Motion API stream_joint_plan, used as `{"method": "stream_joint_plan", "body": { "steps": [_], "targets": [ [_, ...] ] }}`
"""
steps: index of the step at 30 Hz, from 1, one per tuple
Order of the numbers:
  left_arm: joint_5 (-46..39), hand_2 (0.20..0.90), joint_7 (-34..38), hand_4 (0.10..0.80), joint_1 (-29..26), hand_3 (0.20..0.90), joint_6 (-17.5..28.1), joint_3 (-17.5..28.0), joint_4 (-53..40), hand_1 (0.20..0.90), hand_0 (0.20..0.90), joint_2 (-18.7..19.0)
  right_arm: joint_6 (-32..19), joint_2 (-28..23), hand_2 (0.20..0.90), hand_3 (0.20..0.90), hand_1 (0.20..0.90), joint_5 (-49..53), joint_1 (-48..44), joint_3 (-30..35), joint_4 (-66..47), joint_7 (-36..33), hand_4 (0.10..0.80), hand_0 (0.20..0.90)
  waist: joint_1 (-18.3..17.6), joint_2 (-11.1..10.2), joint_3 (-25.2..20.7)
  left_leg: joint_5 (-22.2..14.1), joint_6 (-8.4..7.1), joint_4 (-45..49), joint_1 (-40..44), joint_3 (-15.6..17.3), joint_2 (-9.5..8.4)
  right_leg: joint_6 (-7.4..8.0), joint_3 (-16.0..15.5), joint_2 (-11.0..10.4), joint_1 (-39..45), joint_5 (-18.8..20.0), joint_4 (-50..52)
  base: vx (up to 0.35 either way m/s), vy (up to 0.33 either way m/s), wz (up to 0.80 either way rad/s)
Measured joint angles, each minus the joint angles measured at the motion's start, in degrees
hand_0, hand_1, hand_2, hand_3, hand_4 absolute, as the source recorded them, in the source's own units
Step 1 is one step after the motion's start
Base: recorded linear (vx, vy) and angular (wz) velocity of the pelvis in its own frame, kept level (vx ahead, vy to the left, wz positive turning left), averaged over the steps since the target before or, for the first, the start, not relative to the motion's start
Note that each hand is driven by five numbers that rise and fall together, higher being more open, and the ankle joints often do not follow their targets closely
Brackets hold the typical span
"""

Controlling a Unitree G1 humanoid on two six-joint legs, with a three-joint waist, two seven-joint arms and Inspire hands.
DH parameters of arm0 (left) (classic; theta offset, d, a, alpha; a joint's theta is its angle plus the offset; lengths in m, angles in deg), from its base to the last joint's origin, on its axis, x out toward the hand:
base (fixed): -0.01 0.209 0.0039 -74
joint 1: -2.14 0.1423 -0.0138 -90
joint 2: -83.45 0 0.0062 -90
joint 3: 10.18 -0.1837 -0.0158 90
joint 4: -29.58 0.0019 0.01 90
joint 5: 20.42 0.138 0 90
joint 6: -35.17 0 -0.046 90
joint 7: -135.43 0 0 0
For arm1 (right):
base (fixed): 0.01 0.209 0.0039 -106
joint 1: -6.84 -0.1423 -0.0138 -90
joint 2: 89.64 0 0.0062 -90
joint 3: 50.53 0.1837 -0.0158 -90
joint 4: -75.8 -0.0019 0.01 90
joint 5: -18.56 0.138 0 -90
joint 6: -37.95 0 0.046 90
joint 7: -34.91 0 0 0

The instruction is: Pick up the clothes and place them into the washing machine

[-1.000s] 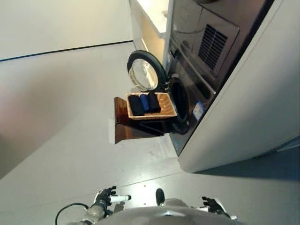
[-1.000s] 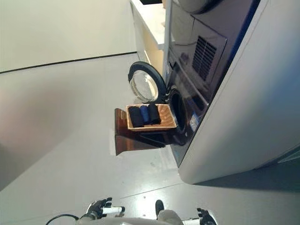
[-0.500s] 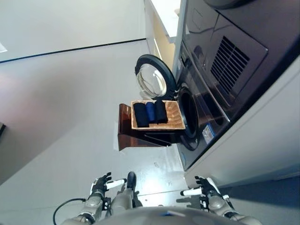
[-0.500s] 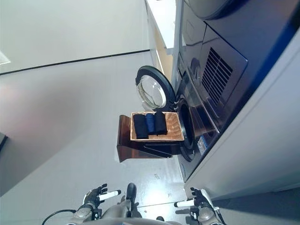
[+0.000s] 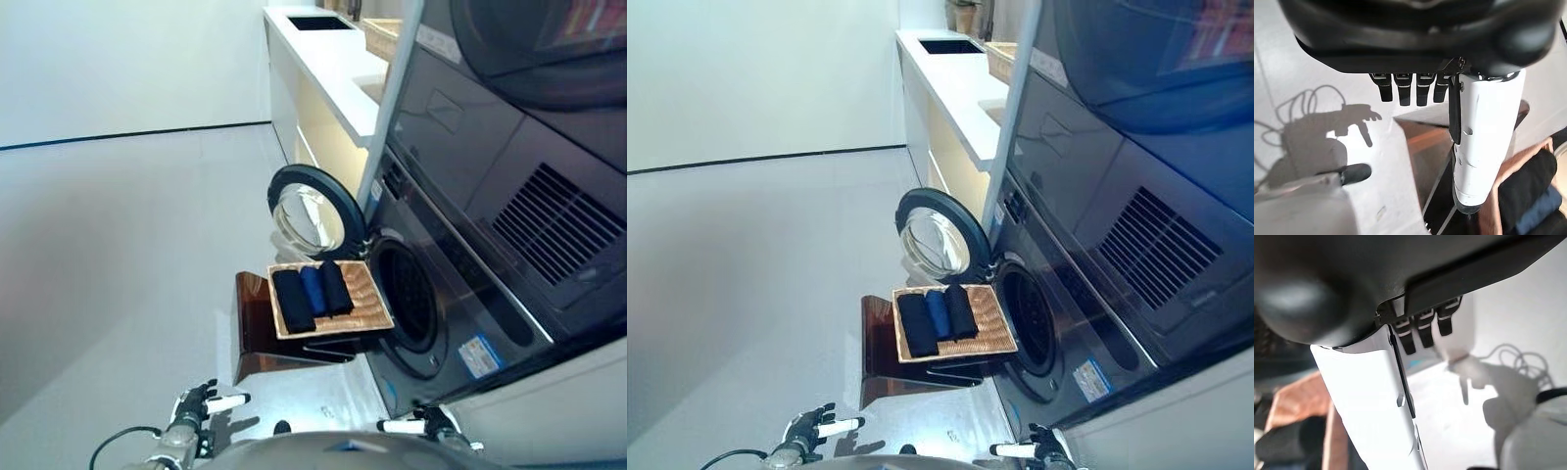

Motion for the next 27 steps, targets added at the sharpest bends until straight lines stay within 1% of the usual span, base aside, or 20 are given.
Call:
{"method": "stream_joint_plan", "body": {
  "steps": [1, 2, 3, 4, 5, 6, 7, 8, 9, 10, 11, 12, 13, 14, 17, 19, 24, 25, 26, 27],
  "targets": [
    [0.4, 0.900, -0.2, 0.800, -0.2, 0.900, 0.0, -0.6, 0.1, 0.900, 0.900, 0.1, 0.0, 0.0, 0.900, 0.900, 0.900, 0.2, -0.6, 0.0, 0.0, 0.1, 0.800, 0.900, -0.2, 0.6, 0.7, 0.5, -0.41, 0.0, 0.6, -0.4, 0.12, -0.15, -0.4, 0.3, -0.2, -0.1, 1.3, 0.238, 0.145, 0.43],
    [0.9, 0.900, -0.4, 0.800, -0.2, 0.900, 0.0, -0.8, 0.0, 0.900, 0.900, 0.1, 0.0, -0.1, 0.900, 0.900, 0.900, 0.4, -0.8, 0.0, 0.0, 0.3, 0.800, 0.900, -0.5, 1.9, 1.5, -0.6, 0.57, 0.3, 1.3, -1.1, 0.05, -0.05, -0.9, 0.0, -2.2, 0.0, 1.3, 0.276, 0.072, 0.34],
    [1.2, 0.900, -0.6, 0.800, -0.1, 0.900, -0.1, -0.9, 0.0, 0.900, 0.900, 0.1, -0.1, -0.2, 0.900, 0.900, 0.900, 0.7, -1.2, 0.0, -0.2, 0.5, 0.800, 0.900, -0.4, 2.6, 2.3, -1.4, 1.34, 0.1, 2.5, -1.6, 0.10, -0.80, -3.9, -1.5, -3.6, -0.3, -0.1, 0.196, 0.018, 0.23],
    [1.3, 0.900, -0.7, 0.800, 0.1, 0.900, -0.1, -0.9, 0.0, 0.900, 0.900, 0.0, 0.0, -0.3, 0.900, 0.900, 0.900, 0.7, -1.3, 0.0, -0.4, 0.7, 0.800, 0.900, -0.4, 3.2, 2.4, -1.7, 1.06, -0.2, 2.7, -1.9, 0.33, -1.19, -6.3, -2.1, -4.2, -0.6, -2.7, 0.277, -0.045, 0.09],
    [1.5, 0.900, -0.8, 0.800, 0.6, 0.900, -0.2, -0.8, 0.1, 0.900, 0.900, 0.0, 0.0, -0.3, 0.900, 0.900, 0.900, 0.7, -1.8, 0.0, -0.5, 0.7, 0.800, 0.900, -0.3, 4.7, 2.8, -1.7, 0.88, -0.3, 3.1, -2.0, 1.16, -1.52, -10.9, -2.8, -5.0, -0.7, -11.3, 0.252, -0.067, 0.03],
    [1.6, 0.900, -0.8, 0.800, 0.6, 0.900, -0.5, -0.8, 0.1, 0.900, 0.900, 0.2, 0.1, -0.3, 0.900, 0.900, 0.900, 0.7, -1.9, 0.0, -1.1, 0.8, 0.800, 0.900, -0.3, 4.8, 3.2, -1.6, 0.73, -0.4, 3.2, -2.0, 1.37, -1.31, -11.7, -2.9, -5.5, -0.5, -13.8, 0.323, -0.117, 0.03],
    [1.8, 0.900, -0.8, 0.800, 0.6, 0.900, -0.8, -0.8, 0.4, 0.900, 0.900, 0.3, 0.1, -0.3, 0.900, 0.900, 0.900, 0.6, -2.1, 0.0, -1.7, 0.9, 0.800, 0.900, -0.3, 4.6, 3.5, -2.0, 0.32, -0.5, 3.2, -2.1, 1.48, -1.63, -13.9, -3.0, -6.9, 0.7, -21.3, 0.223, -0.113, 0.08],
    [2.0, 0.900, -0.8, 0.800, 0.8, 0.900, -0.8, -0.6, 0.6, 0.900, 0.900, 0.5, 0.2, -0.3, 0.900, 0.900, 0.900, 0.6, -2.6, 0.0, -1.7, 0.8, 0.800, 0.900, -0.5, 4.0, 3.7, -2.0, -0.30, -0.6, 3.4, -2.1, 1.33, -1.57, -15.1, -2.8, -7.0, 3.6, -28.7, 0.216, -0.107, 0.30],
    [2.5, 0.900, -0.8, 0.800, 1.2, 0.900, -0.8, -0.4, 0.6, 0.900, 0.900, 0.7, 0.2, -0.3, 0.900, 0.900, 0.900, 0.6, -2.4, 0.0, -1.7, 0.7, 0.800, 0.900, -0.6, 3.0, 4.0, -2.5, -0.41, -0.7, 3.8, -2.3, 1.17, -1.50, -15.2, -2.9, -6.8, 7.7, -32.7, 0.181, -0.082, 0.45],
    [2.8, 0.900, -0.9, 0.800, 1.8, 0.900, -0.8, -0.6, 0.4, 0.900, 0.900, 0.7, 0.4, -0.3, 0.900, 0.900, 0.900, 0.6, -2.3, -0.1, -1.5, 0.7, 0.800, 0.900, -1.0, 2.0, 3.3, -3.0, -0.55, -0.8, 3.8, -2.7, 1.14, -1.18, -12.3, -2.4, -6.8, 10.1, -34.0, 0.155, -0.084, 0.54],
    [3.1, 0.900, -1.1, 0.800, 2.5, 0.900, -0.7, -0.7, 0.1, 0.900, 0.900, 0.7, 0.5, -0.4, 0.900, 0.900, 0.900, 0.6, -2.3, 0.0, -1.4, 0.7, 0.800, 0.900, -0.9, 0.7, 2.9, -3.3, -1.23, -0.7, 4.4, -2.4, 1.10, -1.19, -12.1, -2.6, -6.8, 12.0, -34.7, 0.131, -0.092, 0.30],
    [3.3, 0.900, -1.2, 0.800, 3.2, 0.900, -0.7, -0.9, 0.0, 0.900, 0.900, 0.6, 0.5, -0.4, 0.900, 0.900, 0.900, 0.6, -2.5, 0.0, -1.4, 0.6, 0.800, 0.900, -0.4, -0.3, 2.3, -3.5, -2.04, -0.5, 4.4, -2.1, 1.19, -1.96, -12.3, -2.6, -6.1, 14.9, -35.9, 0.139, -0.101, 0.12],
    [3.4, 0.900, -1.5, 0.800, 4.0, 0.900, -0.8, -0.8, 0.0, 0.900, 0.900, 0.3, 0.4, -0.6, 0.900, 0.900, 0.900, 0.6, -2.7, 0.0, -1.6, 0.5, 0.800, 0.900, -0.4, -0.8, 1.9, -3.9, -2.65, -0.4, 4.6, -2.3, 1.64, -1.98, -12.8, -2.2, -5.1, 17.5, -37.9, 0.112, -0.100, 0.03],
    [3.6, 0.900, -1.5, 0.800, 4.4, 0.900, -0.8, -0.9, 0.0, 0.900, 0.900, 0.5, 0.3, -1.1, 0.900, 0.900, 0.900, 0.6, -2.9, 0.1, -2.0, 0.4, 0.800, 0.900, -0.3, -0.8, 1.4, -4.1, -3.22, -0.4, 4.7, -2.7, 2.39, -2.78, -13.7, -1.4, -3.6, 18.5, -40.4, 0.080, -0.095, 0.13],
    [4.1, 0.900, -2.0, 0.800, 4.4, 0.900, -0.7, -1.0, -0.5, 0.900, 0.900, 0.2, 0.3, -3.5, 0.900, 0.900, 0.900, 0.7, -5.2, 0.1, -2.3, 0.2, 0.800, 0.900, -0.2, 0.1, 1.6, -4.8, -4.44, -0.4, 4.3, -3.5, 3.87, -3.78, -15.5, 0.1, -1.1, 19.5, -44.4, 0.027, -0.080, 0.21],
    [4.2, 0.900, -2.2, 0.800, 4.1, 0.900, -0.7, -1.2, -0.6, 0.900, 0.900, -0.1, 0.2, -4.9, 0.900, 0.900, 0.900, 0.8, -6.4, 0.1, -2.8, -0.4, 0.800, 0.900, -0.3, 0.7, 1.6, -5.3, -5.31, -0.4, 3.9, -4.0, 4.31, -4.28, -16.2, 0.5, -0.9, 19.5, -45.4, 0.034, -0.101, 0.17],
    [4.4, 0.900, -2.3, 0.800, 3.9, 0.900, -0.6, -1.2, -1.1, 0.900, 0.900, -0.4, 0.2, -5.5, 0.900, 0.900, 0.900, 2.1, -8.5, 0.1, -3.9, -0.7, 0.800, 0.900, -0.1, 1.5, 1.4, -5.3, -5.90, -0.2, 3.1, -5.6, 4.97, -4.87, -17.4, 1.3, -0.7, 18.9, -45.7, 0.038, -0.111, 0.18],
    [4.4, 0.900, -2.2, 0.800, 3.7, 0.900, -0.6, -1.2, -1.1, 0.900, 0.900, -0.3, 0.2, -5.3, 0.900, 0.900, 0.900, 2.4, -8.7, 0.0, -3.9, -0.8, 0.800, 0.900, 0.2, 1.4, 1.6, -5.6, -6.57, 1.4, 2.1, -5.7, 4.84, -5.15, -17.2, 1.6, -0.6, 18.3, -45.7, -0.048, -0.087, 0.49],
    [4.3, 0.900, -2.3, 0.800, 2.5, 0.900, -0.6, -1.1, -1.1, 0.900, 0.900, 0.4, 0.1, -5.0, 0.900, 0.900, 0.900, 3.3, -8.9, 0.0, -3.9, -0.8, 0.800, 0.900, -0.3, 0.1, 3.0, -7.2, -10.08, 7.4, -0.5, -5.5, 3.82, -5.30, -17.4, 1.0, 0.1, 17.6, -45.5, -0.091, -0.094, 0.62],
    [4.0, 0.900, -2.0, 0.800, 1.3, 0.900, -0.5, -0.8, -1.1, 0.900, 0.900, 0.7, 0.2, -4.8, 0.900, 0.900, 0.900, 3.6, -8.9, 0.0, -3.7, -0.8, 0.800, 0.900, -0.2, -0.7, 4.1, -7.8, -11.18, 11.4, -2.2, -5.0, 3.25, -5.53, -17.3, 0.2, 0.7, 17.2, -45.3, -0.062, -0.044, 0.59]
  ]
}}
